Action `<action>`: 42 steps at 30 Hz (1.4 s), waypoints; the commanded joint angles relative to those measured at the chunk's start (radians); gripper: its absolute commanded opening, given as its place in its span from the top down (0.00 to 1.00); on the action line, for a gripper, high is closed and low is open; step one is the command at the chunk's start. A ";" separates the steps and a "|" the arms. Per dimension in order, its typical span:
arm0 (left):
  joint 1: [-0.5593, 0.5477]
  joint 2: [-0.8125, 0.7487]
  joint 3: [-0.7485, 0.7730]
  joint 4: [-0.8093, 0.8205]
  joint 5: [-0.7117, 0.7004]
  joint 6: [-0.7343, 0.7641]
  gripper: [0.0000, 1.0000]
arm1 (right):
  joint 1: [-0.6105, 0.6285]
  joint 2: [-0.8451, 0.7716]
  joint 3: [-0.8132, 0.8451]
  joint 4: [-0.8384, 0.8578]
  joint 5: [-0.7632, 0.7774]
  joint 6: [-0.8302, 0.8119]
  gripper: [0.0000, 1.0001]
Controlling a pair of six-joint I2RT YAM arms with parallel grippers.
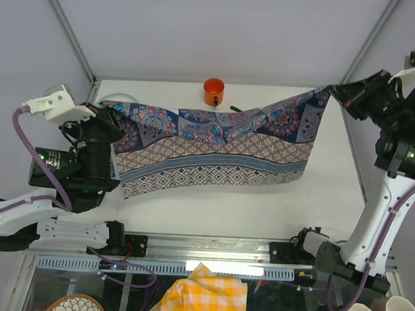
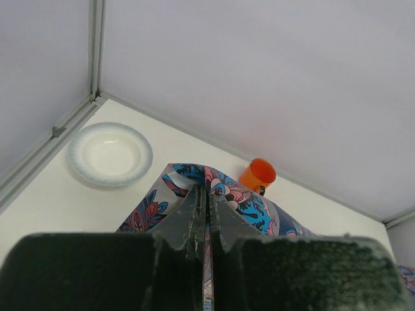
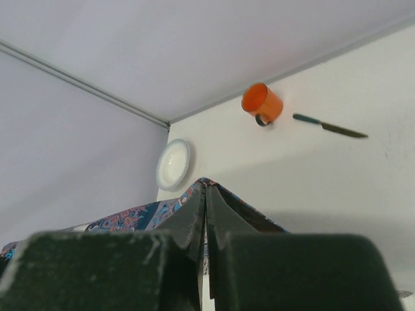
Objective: Set the dinner table for one person
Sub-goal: Flatten out the napkin at the center of the board.
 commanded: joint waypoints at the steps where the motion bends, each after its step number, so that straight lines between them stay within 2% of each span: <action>1: -0.010 0.103 0.222 -0.011 -0.033 0.062 1.00 | 0.002 0.194 0.270 0.029 -0.066 0.009 1.00; 5: -0.010 0.221 0.373 0.247 -0.051 0.420 1.00 | 0.001 0.404 0.581 -0.171 -0.099 -0.043 1.00; 7: -0.010 0.261 0.426 0.318 -0.054 0.553 1.00 | 0.000 0.470 0.662 -0.242 -0.106 -0.074 1.00; 9: -0.010 0.277 0.451 0.322 -0.053 0.571 1.00 | 0.001 0.484 0.632 -0.276 -0.086 -0.106 1.00; 11: -0.010 0.274 0.441 0.327 -0.053 0.568 1.00 | 0.000 0.438 0.530 -0.251 -0.082 -0.119 1.00; 13: -0.017 0.251 0.382 0.365 -0.053 0.564 1.00 | 0.001 0.359 0.418 -0.197 -0.079 -0.116 1.00; 19: -0.112 0.190 0.197 0.391 -0.054 0.494 1.00 | 0.020 0.209 0.326 -0.218 -0.044 -0.130 1.00; 24: -0.116 0.242 0.239 0.424 -0.048 0.557 1.00 | 0.031 0.226 0.292 -0.248 -0.036 -0.164 1.00; 28: -0.119 0.302 0.279 0.392 0.058 0.657 1.00 | 0.032 0.235 0.293 -0.227 -0.051 -0.158 1.00; 30: -0.122 0.315 0.290 0.236 0.136 0.552 1.00 | 0.032 0.240 0.297 -0.219 -0.060 -0.154 1.00; 31: -0.123 0.316 0.308 0.059 0.189 0.430 1.00 | 0.032 0.242 0.297 -0.219 -0.061 -0.152 1.00; 33: -0.119 0.320 0.402 -0.431 0.356 0.054 1.00 | 0.032 0.243 0.298 -0.219 -0.060 -0.153 1.00; 34: -0.097 0.323 0.462 -0.696 0.493 -0.122 1.00 | 0.032 0.243 0.296 -0.218 -0.060 -0.156 1.00; 38: 0.099 0.359 0.603 -0.910 0.856 -0.375 1.00 | 0.032 0.246 0.300 -0.220 -0.057 -0.157 1.00; 42: 0.317 0.503 0.844 -1.139 1.246 -0.545 1.00 | 0.032 0.254 0.304 -0.215 -0.060 -0.156 1.00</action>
